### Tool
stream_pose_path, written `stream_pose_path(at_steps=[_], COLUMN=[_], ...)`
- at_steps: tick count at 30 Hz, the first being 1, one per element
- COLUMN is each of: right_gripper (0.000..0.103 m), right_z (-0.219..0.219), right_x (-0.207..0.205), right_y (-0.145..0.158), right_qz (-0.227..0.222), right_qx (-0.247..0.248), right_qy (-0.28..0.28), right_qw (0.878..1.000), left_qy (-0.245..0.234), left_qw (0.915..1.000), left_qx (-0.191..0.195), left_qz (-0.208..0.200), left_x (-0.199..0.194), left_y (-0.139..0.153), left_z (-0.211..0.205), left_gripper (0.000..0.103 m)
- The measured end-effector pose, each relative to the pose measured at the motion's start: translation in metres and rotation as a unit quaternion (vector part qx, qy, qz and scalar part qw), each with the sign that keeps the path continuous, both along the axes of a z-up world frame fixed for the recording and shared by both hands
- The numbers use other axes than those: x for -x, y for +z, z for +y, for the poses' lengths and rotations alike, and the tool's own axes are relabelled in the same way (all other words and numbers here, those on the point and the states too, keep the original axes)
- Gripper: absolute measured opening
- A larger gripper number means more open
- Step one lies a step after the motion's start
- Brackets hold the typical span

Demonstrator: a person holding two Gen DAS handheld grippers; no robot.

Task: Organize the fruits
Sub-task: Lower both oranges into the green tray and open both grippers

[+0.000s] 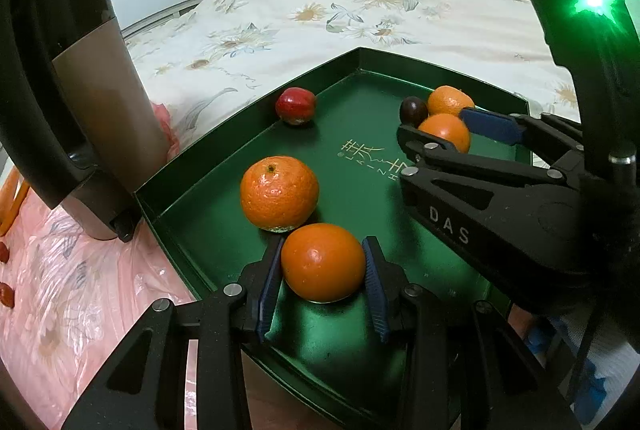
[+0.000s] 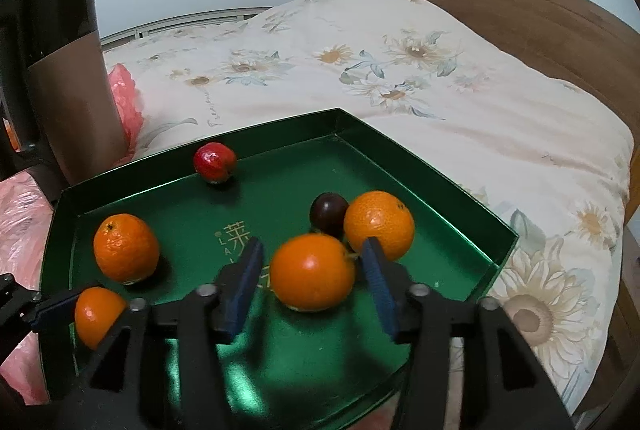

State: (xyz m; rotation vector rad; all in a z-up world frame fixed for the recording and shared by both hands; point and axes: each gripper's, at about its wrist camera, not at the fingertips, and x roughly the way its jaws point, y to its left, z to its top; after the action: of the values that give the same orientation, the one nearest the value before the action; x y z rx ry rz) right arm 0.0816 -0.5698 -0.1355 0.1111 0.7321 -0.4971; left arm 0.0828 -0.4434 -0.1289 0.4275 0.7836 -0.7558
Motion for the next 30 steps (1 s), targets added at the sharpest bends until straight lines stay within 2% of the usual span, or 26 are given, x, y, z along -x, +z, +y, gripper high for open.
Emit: stream_pose_path(at_steps=[3,13,17,22,24,30], right_gripper=[0.086,0.087,0.088,0.09,0.097,0.102], right_z=[-0.001,0.004,0.006,0.007,0.008,0.011], right_x=[0.001,0.0,0.001,0.001,0.001,0.004], right_y=[0.001,0.002,0.004,0.006,0.007,0.019], right_qz=[0.0,0.002,0.002,0.0,-0.001,-0.007], right_qx=[0.003,0.019,0.025,0.031,0.033,0.042], right_qy=[-0.006,-0.01,-0.01,-0.011,-0.01,-0.002], right_qw=[1.0,1.0,1.0,0.999,0.999,0.999], left_qy=[0.0,0.001,0.004,0.011,0.013,0.016], left_qw=[1.0,1.0,0.9999,0.9998,0.9997,0.999], left_qx=[0.002,0.005,0.01,0.017,0.02,0.039], left_qz=[-0.005,-0.008,-0.009,-0.002,-0.002,-0.017], left_x=[0.001,0.002,0.003,0.0,0.0,0.004], left_y=[0.0,0.001,0.003,0.004,0.005,0.017], left_z=[0.0,0.0,0.002,0.006,0.007,0.014], left_gripper=[0.044,0.045,0.051,0.051,0.051,0.051])
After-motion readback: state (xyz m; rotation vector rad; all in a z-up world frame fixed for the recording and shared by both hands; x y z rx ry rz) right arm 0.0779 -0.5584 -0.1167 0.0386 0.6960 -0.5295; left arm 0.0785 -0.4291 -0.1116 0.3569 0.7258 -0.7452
